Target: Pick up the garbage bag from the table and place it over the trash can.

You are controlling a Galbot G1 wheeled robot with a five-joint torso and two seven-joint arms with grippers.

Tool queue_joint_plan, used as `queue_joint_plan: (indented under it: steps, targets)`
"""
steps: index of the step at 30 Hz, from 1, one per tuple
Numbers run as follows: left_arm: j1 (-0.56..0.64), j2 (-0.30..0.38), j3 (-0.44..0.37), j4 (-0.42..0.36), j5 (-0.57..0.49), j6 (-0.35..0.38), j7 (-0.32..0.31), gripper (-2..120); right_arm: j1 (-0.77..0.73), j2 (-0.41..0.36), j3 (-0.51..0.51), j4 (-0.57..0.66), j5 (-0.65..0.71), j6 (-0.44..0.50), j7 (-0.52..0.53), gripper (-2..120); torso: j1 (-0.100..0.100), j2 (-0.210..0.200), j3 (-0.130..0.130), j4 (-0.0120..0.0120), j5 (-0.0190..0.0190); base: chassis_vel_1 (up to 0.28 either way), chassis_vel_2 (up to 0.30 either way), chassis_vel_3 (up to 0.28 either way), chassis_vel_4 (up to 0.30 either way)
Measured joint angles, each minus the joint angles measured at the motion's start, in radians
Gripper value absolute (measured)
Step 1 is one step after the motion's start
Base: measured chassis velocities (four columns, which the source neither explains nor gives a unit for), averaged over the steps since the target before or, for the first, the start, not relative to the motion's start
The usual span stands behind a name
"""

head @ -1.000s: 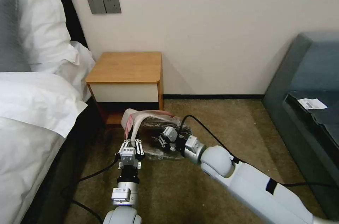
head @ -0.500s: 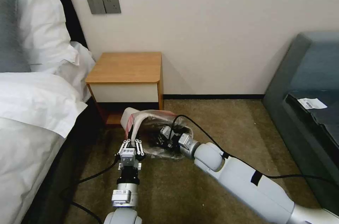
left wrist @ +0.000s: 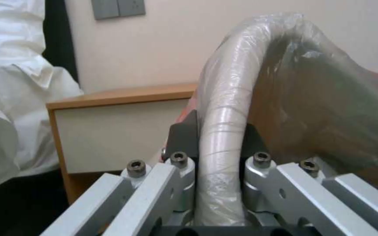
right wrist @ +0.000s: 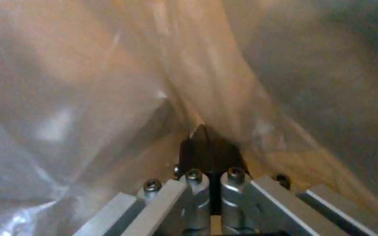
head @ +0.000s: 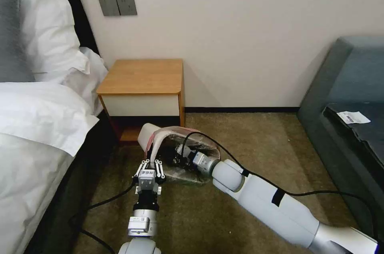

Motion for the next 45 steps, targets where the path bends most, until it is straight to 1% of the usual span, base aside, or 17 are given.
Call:
queue_joint_plan:
  steps: [6,7,11,12,19,23,26,30,32,33,35,36,39,40,42,43,45]
  targets:
    - [-0.003,-0.002,0.000,0.002,-0.002,0.000,0.001,10,-0.007,-0.006,0.003,0.012,0.004,0.003,0.008,0,0.000,0.000,0.000,0.0006,0.0001,0.000,0.000,0.000,0.000]
    - [-0.004,-0.002,0.000,0.002,-0.004,0.001,0.001,9,-0.015,-0.009,0.010,0.028,0.004,0.004,0.008,0,0.000,0.000,0.000,0.0010,0.0000,0.000,0.000,0.000,0.000]
    - [-0.016,0.000,-0.003,0.004,-0.031,0.015,0.001,9,-0.047,-0.029,0.038,0.099,0.009,0.004,0.008,0,0.000,0.000,0.000,0.0004,-0.0017,0.000,0.000,0.000,0.000]
    - [-0.023,0.001,-0.008,0.013,-0.042,0.019,0.000,9,-0.061,-0.040,0.047,0.130,0.014,0.003,0.007,0,0.000,0.000,0.000,-0.0001,-0.0017,0.000,0.000,0.000,0.000]
    - [-0.041,0.001,-0.023,0.032,-0.102,0.056,-0.004,9,-0.136,-0.104,0.094,0.257,0.025,0.000,-0.010,0,0.000,0.000,0.000,0.0001,-0.0021,0.000,0.000,0.000,0.000]
    - [-0.044,0.001,-0.024,0.031,-0.119,0.080,-0.012,9,-0.176,-0.115,0.127,0.289,0.023,0.005,-0.024,0,0.000,0.000,0.000,0.0001,-0.0023,0.000,0.000,0.000,0.000]
    - [-0.043,0.001,-0.023,0.023,-0.155,0.130,-0.036,9,-0.234,-0.131,0.175,0.327,0.014,0.028,-0.041,0,0.000,0.000,0.000,0.0001,-0.0035,0.000,0.000,0.000,0.000]
    - [-0.041,0.001,-0.020,0.019,-0.177,0.169,-0.059,9,-0.283,-0.147,0.212,0.368,0.001,0.050,-0.063,0,0.000,0.000,0.000,0.0001,-0.0030,0.000,0.000,0.000,0.000]
    - [-0.041,0.002,-0.014,0.013,-0.210,0.215,-0.087,9,-0.346,-0.166,0.264,0.428,-0.008,0.072,-0.090,0,0.000,0.000,0.000,0.0002,-0.0030,0.000,0.000,0.000,0.000]
    - [-0.041,0.002,-0.014,0.013,-0.210,0.215,-0.087,9,-0.346,-0.166,0.264,0.428,-0.008,0.072,-0.090,0,0.000,0.000,0.000,0.0002,-0.0030,0.000,0.000,0.000,0.000]
    - [-0.041,0.003,-0.003,0.006,-0.265,0.265,-0.118,9,-0.408,-0.180,0.313,0.480,-0.016,0.096,-0.110,0,0.000,0.000,0.000,0.0002,-0.0033,0.000,0.000,0.000,0.000]
    - [-0.041,0.003,-0.003,0.006,-0.265,0.265,-0.118,9,-0.408,-0.180,0.313,0.480,-0.016,0.096,-0.110,0,0.000,0.000,0.000,0.0002,-0.0033,0.000,0.000,0.000,0.000]
    - [-0.047,0.005,0.005,-0.009,-0.329,0.357,-0.162,9,-0.505,-0.185,0.398,0.541,-0.024,0.135,-0.138,0,0.000,0.000,0.000,0.0003,-0.0020,0.000,0.000,0.000,0.000]
    - [-0.047,0.005,0.005,-0.009,-0.329,0.357,-0.162,9,-0.505,-0.185,0.398,0.541,-0.024,0.135,-0.138,0,0.000,0.000,0.000,0.0003,-0.0020,0.000,0.000,0.000,0.000]
    - [-0.048,0.008,0.009,-0.023,-0.396,0.441,-0.190,9,-0.602,-0.184,0.483,0.585,-0.026,0.179,-0.148,0,0.000,0.000,0.000,0.0000,-0.0018,0.000,0.000,0.000,0.000]
    - [-0.048,0.008,0.009,-0.023,-0.396,0.441,-0.190,9,-0.602,-0.184,0.483,0.585,-0.026,0.179,-0.148,0,0.000,0.000,0.000,0.0000,-0.0018,0.000,0.000,0.000,0.000]
    - [-0.050,0.011,0.009,-0.021,-0.424,0.471,-0.201,9,-0.667,-0.172,0.540,0.614,-0.026,0.209,-0.146,0,0.000,0.000,0.000,-0.0002,-0.0017,0.000,0.000,0.000,0.000]
